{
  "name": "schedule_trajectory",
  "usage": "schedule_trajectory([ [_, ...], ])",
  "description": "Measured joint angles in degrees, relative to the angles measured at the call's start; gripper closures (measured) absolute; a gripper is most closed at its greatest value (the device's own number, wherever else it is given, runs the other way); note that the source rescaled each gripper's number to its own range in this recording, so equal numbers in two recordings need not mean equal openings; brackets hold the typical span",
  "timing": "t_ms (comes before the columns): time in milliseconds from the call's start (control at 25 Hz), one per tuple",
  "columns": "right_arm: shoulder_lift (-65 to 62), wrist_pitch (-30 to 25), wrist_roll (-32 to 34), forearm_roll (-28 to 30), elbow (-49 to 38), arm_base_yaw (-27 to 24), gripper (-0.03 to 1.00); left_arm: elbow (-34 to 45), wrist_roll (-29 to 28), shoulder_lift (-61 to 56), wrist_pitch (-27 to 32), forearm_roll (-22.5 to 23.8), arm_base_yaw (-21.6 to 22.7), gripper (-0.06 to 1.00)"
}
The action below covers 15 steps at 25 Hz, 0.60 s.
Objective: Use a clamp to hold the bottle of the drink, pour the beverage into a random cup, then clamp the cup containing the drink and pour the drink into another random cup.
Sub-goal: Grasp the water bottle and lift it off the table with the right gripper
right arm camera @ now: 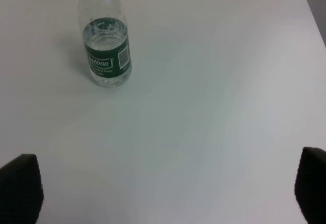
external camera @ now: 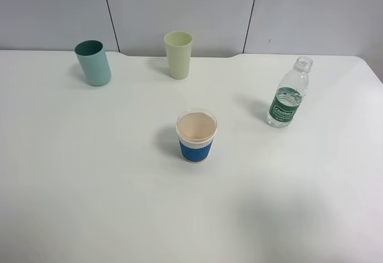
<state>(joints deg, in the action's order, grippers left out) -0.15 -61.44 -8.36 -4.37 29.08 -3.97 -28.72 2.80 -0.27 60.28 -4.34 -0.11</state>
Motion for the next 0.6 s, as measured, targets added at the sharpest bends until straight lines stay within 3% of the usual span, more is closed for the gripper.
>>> schedule_trajectory([
  [600, 0.0, 0.0, 0.0, 0.0, 0.0, 0.0, -0.02, 0.0, 0.0, 0.0, 0.0, 0.0, 0.0, -0.06],
])
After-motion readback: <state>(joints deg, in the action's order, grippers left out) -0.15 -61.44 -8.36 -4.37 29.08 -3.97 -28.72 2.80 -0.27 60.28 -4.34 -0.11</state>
